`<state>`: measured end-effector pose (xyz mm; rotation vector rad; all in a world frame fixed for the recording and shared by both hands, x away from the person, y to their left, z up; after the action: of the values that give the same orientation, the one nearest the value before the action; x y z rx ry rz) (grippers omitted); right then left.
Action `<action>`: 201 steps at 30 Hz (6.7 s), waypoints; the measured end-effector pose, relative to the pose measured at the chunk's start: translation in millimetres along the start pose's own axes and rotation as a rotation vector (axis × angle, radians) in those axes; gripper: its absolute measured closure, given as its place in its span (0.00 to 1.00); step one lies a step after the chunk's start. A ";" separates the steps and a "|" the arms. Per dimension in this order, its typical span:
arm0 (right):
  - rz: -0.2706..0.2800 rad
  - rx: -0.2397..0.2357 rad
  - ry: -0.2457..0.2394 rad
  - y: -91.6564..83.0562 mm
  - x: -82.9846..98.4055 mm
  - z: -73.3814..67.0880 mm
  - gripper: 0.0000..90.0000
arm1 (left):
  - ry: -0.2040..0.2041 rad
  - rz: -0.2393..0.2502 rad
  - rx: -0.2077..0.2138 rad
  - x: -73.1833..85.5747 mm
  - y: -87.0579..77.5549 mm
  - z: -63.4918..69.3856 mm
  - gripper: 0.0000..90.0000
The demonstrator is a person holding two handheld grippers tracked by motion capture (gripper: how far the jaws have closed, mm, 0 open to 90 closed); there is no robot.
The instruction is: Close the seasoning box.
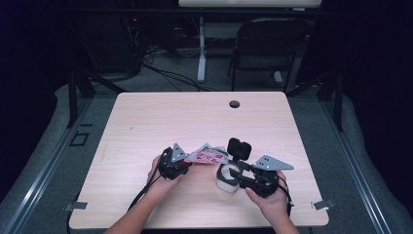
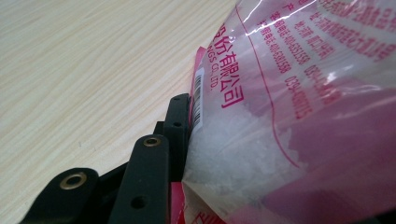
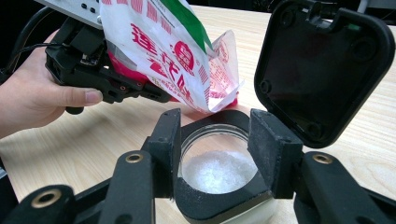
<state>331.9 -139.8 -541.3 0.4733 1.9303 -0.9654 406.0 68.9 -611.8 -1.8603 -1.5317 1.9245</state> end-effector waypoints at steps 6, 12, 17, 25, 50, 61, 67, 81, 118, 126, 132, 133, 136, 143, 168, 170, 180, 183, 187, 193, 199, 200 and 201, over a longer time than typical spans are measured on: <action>0.000 -0.001 0.001 0.1 -0.3 0.6 0.61 | -0.026 0.007 0.006 0.5 -0.7 -2.1 0.76; 0.002 0.000 0.005 0.3 -0.6 1.3 0.60 | -0.059 0.023 -0.001 -0.8 -6.6 -9.2 0.76; 0.001 -0.001 0.007 1.0 -0.3 1.5 0.60 | -0.099 0.052 -0.008 -4.3 -14.2 -15.7 0.76; -0.001 -0.009 0.014 2.8 -1.4 2.0 0.60 | -0.143 0.076 -0.042 -9.9 -32.6 -30.1 0.76; -0.013 -0.017 0.004 10.8 -2.3 -0.1 0.60 | -0.274 0.019 -0.210 50.8 -72.5 -83.6 0.76; -0.011 -0.019 -0.002 15.0 -3.0 -0.9 0.60 | -0.318 -0.018 -0.256 71.6 -75.2 -96.6 0.76; -0.017 -0.025 -0.007 16.7 -2.8 -1.8 0.60 | -0.332 -0.037 -0.278 79.5 -74.1 -100.7 0.76; -0.019 -0.019 -0.009 16.9 -3.3 -0.9 0.60 | -0.341 -0.067 -0.311 88.4 -74.8 -106.5 0.76; -0.024 -0.022 -0.004 18.2 -2.6 -1.0 0.59 | -0.319 -0.134 -0.393 105.7 -71.5 -113.5 0.65; -0.022 -0.021 -0.002 18.2 -2.8 -0.3 0.59 | -0.258 -0.143 -0.385 102.1 -67.6 -104.0 0.45; -0.022 -0.020 -0.003 17.7 -3.6 0.3 0.59 | -0.227 -0.132 -0.392 96.7 -71.1 -100.5 0.44; -0.020 -0.020 -0.003 17.8 -3.9 0.5 0.59 | -0.224 -0.126 -0.390 95.2 -71.9 -99.5 0.44; -0.022 -0.018 -0.005 17.5 -4.3 0.8 0.59 | -0.210 -0.108 -0.382 89.4 -74.3 -95.7 0.44; -0.006 -0.018 0.012 13.0 -8.6 4.1 0.59 | -0.174 -0.055 -0.332 70.0 -73.8 -79.2 0.44; 0.034 0.043 0.037 -8.2 -13.7 20.5 0.59 | -0.064 0.010 -0.095 23.1 -42.3 -13.8 0.42; 0.047 0.062 0.051 -11.0 -15.5 25.9 0.59 | -0.066 0.021 -0.084 20.6 -41.6 -10.5 0.42; 0.058 0.107 0.078 -11.9 -20.0 44.2 0.57 | -0.059 0.031 -0.058 15.8 -40.8 1.9 0.42; 0.046 0.108 0.081 -6.3 -20.1 48.0 0.56 | -0.054 0.037 -0.056 15.0 -42.3 6.6 0.42; 0.021 0.101 0.094 2.9 -19.6 54.7 0.57 | -0.052 0.030 -0.054 16.5 -42.8 10.2 0.42; -0.014 0.104 0.066 13.5 -17.5 56.9 0.60 | -0.058 0.029 -0.050 18.3 -45.3 13.7 0.42; -0.040 0.096 0.042 17.3 -15.3 56.3 0.71 | -0.050 0.038 -0.050 17.0 -49.4 15.6 0.42; -0.046 0.098 0.042 17.4 -14.5 56.4 0.74 | -0.051 0.040 -0.048 16.6 -49.9 16.0 0.42; -0.047 0.093 0.039 18.2 -14.0 56.1 0.78 | -0.050 0.040 -0.047 16.4 -50.1 16.4 0.42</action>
<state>382.0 -171.6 -553.7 0.5055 1.9455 -1.0868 360.6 95.0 -594.5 -1.8904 -1.5794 1.9832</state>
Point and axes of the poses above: each handheld gripper's, and its own axes: y roughly forward along the jaws, x roughly out of its underside, z roughly to its right, the point moved 8 cm from there along y, roughly forward along the jaws, and after that the axes turned 9 degrees about y, right-handed, at the moved point
